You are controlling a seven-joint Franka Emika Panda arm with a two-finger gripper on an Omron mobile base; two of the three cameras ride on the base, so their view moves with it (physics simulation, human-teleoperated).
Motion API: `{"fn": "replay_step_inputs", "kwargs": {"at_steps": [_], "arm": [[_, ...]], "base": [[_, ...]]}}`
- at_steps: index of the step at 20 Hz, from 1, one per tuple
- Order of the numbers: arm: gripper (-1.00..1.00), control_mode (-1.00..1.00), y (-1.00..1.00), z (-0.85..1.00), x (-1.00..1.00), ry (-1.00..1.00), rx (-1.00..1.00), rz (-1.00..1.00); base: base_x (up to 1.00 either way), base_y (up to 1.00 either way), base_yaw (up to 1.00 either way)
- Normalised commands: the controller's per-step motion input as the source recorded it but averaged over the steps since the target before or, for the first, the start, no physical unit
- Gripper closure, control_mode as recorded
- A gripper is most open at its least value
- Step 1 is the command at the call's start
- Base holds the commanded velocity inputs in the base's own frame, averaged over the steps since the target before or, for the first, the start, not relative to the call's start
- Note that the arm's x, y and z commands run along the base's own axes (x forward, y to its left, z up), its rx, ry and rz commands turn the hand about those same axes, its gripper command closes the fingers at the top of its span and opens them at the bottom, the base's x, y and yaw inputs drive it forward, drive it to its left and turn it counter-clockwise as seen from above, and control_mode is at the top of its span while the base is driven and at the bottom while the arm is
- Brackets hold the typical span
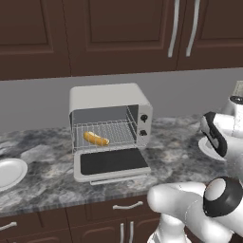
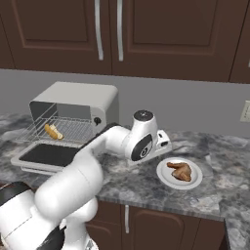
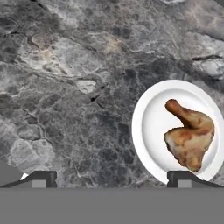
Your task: Open the toaster oven door. Place the hotdog bun on the bottom rack in the toaster oven and place the chicken drumstick on the top rack.
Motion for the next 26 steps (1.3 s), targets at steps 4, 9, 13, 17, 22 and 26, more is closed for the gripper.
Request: {"fn": "replay_step_inputs", "kwargs": {"at_steps": [4,9,13,17,22,26], "arm": [[-1.00,-1.00,-0.17,-0.22,0.39,0.06,0.00,0.09],[-1.00,-1.00,-0.32,-0.28,0.37,0.06,0.00,0.07],[-1.00,-1.00,-0.44,-0.38,0.30,0.05,0.00,0.05],[-1.00,-1.00,-0.24,-0.22,0.45,0.01,0.00,0.00],[-1.00,-1.00,-0.07,-0.24,0.46,0.00,0.00,0.00],[-1.00,-1.00,-0.26,-0.36,0.28,0.00,-0.01,0.00]], "base": [[0.00,0.00,0.00],[0.00,0.00,0.00],[0.00,0.00,0.00],[0.00,0.00,0.00],[0.00,0.00,0.00],[0.00,0.00,0.00]]}}
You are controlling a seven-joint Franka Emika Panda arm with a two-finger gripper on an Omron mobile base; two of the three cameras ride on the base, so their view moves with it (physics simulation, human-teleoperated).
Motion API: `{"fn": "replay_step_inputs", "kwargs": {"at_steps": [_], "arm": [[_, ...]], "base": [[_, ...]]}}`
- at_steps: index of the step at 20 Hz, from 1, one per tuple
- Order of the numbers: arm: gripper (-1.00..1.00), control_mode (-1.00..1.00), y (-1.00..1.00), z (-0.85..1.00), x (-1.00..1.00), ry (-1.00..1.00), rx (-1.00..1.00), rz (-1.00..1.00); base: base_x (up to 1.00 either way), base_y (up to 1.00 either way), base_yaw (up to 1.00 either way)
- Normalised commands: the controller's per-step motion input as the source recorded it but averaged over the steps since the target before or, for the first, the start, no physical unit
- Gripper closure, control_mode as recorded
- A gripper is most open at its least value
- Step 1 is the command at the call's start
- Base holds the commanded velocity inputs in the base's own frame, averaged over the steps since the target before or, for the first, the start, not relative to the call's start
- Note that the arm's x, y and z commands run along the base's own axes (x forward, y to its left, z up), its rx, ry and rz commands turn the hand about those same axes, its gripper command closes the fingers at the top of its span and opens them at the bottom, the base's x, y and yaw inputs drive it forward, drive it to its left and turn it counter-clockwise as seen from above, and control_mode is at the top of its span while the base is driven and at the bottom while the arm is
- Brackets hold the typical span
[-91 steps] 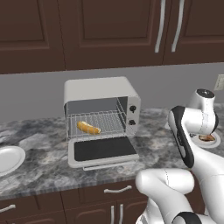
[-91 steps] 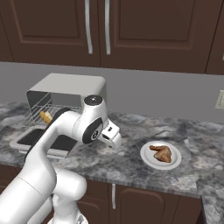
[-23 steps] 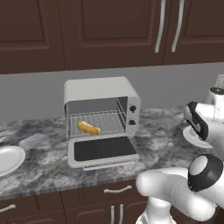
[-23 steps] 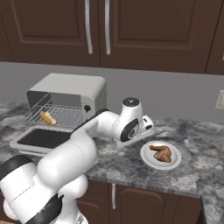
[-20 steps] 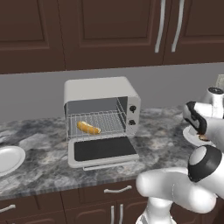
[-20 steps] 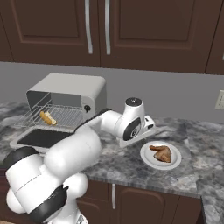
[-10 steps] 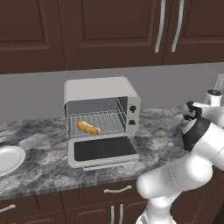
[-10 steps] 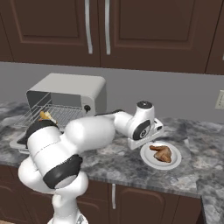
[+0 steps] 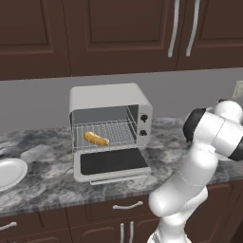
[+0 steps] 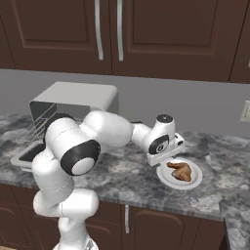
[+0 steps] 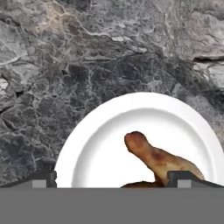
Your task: Open the toaster oven door. Place the hotdog bun on the bottom rack in the toaster oven and place the chicken drumstick on the top rack.
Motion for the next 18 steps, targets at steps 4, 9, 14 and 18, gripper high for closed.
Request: {"fn": "replay_step_inputs", "kwargs": {"at_steps": [4,9,14,18], "arm": [[-1.00,-1.00,-0.33,-0.29,0.23,0.00,0.00,0.00],[-1.00,-1.00,-0.26,-0.14,0.26,0.00,0.00,0.00],[-1.00,-1.00,-0.06,-0.36,0.39,0.00,-0.01,0.00],[-1.00,-1.00,-0.10,-0.39,0.24,0.00,-0.02,0.00]], "base": [[0.00,0.00,0.00],[0.00,0.00,0.00],[0.00,0.00,0.00],[0.00,0.00,0.00]]}}
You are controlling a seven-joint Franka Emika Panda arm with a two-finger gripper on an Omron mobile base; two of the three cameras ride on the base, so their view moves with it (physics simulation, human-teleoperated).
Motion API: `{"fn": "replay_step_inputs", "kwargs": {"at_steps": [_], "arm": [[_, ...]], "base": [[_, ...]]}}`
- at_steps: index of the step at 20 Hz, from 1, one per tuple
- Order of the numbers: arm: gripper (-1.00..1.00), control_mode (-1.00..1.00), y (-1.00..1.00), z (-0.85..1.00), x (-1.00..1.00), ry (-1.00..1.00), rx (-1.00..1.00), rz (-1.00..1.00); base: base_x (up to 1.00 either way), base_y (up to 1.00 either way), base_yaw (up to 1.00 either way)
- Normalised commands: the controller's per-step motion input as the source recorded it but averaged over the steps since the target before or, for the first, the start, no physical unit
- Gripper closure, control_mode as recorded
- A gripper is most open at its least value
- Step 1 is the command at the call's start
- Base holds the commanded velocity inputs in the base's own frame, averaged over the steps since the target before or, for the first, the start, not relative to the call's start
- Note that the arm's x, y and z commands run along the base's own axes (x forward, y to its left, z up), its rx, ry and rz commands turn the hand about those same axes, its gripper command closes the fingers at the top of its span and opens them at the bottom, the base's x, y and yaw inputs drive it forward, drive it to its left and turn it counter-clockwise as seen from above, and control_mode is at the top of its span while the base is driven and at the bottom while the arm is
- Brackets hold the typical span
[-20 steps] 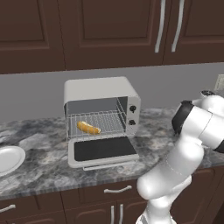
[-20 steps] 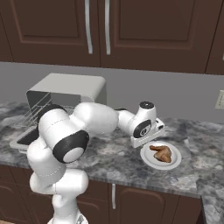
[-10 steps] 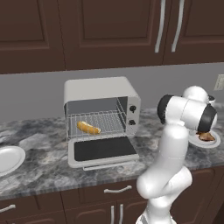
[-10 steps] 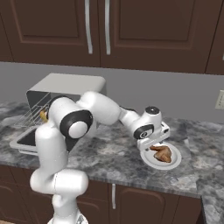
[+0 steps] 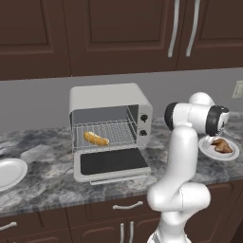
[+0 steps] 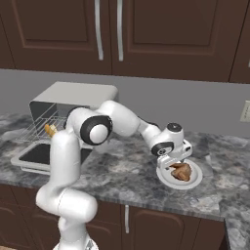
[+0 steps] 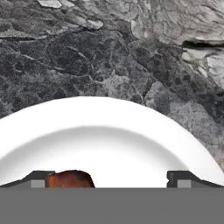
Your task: Open the toaster oven door. Place the hotdog bun on the bottom rack in the toaster oven and place the chicken drumstick on the top rack.
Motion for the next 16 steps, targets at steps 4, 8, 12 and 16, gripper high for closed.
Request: {"fn": "replay_step_inputs", "kwargs": {"at_steps": [4,8,12,16], "arm": [[-1.00,-1.00,-0.23,-0.20,0.00,0.00,-0.04,0.00],[-1.00,-1.00,-0.25,-0.21,0.00,0.00,-0.03,0.00],[1.00,-1.00,-0.27,-0.32,0.00,0.01,-0.02,0.00],[1.00,-1.00,-0.09,-0.37,-0.03,0.07,0.00,0.02]], "base": [[0.00,0.00,0.00],[0.00,0.00,0.00],[0.00,0.00,0.00],[0.00,0.00,0.00]]}}
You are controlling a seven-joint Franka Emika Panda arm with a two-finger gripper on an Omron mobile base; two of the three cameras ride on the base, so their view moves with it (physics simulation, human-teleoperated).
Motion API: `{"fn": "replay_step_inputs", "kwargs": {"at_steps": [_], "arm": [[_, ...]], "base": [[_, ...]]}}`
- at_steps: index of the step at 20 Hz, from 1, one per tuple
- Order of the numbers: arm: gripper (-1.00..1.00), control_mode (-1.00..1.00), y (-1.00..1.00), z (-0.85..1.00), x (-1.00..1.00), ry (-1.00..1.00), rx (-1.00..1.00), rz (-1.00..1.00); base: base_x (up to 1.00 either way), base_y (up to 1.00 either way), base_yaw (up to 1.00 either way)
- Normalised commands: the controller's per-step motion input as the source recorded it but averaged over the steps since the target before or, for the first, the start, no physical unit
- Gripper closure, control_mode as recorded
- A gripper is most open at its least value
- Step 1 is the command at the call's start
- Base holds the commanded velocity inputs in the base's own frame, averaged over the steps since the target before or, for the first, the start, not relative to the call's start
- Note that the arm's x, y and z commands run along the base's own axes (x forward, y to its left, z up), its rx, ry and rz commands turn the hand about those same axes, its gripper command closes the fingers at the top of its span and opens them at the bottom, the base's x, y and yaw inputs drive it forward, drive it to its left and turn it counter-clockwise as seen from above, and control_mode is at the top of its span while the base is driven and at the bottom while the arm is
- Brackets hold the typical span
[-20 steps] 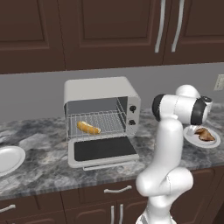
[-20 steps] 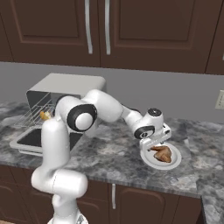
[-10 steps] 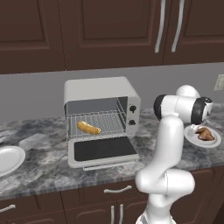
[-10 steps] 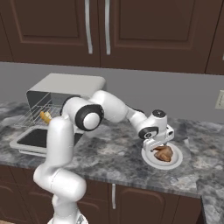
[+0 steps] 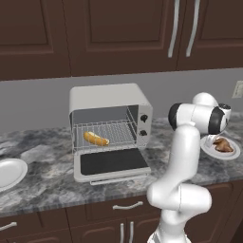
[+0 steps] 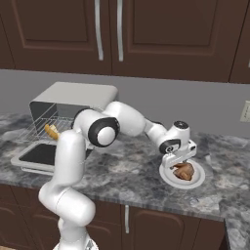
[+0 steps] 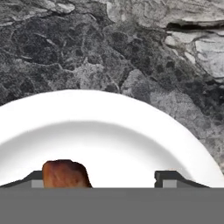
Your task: Open the toaster oven door. Place the hotdog bun on the bottom rack in the toaster oven and place the chicken drumstick on the top rack.
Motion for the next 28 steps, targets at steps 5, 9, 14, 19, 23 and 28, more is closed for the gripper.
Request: {"fn": "replay_step_inputs", "kwargs": {"at_steps": [5,9,14,19,23,28], "arm": [[1.00,-1.00,0.00,-0.03,-0.20,0.11,-0.01,0.13],[1.00,-1.00,0.00,0.19,-0.40,0.03,-0.02,0.18],[1.00,-1.00,0.00,0.25,-0.61,0.00,-0.01,0.18],[1.00,-1.00,0.29,0.34,-0.76,-0.01,0.00,0.14],[1.00,-1.00,0.77,0.46,-0.45,-0.01,-0.02,0.06],[1.00,-1.00,0.86,0.55,-0.52,-0.02,-0.04,0.10]], "base": [[0.00,0.00,0.00],[0.00,0.00,0.00],[0.00,0.00,0.00],[0.00,0.00,0.00],[0.00,0.00,0.00],[0.00,0.00,0.00]]}}
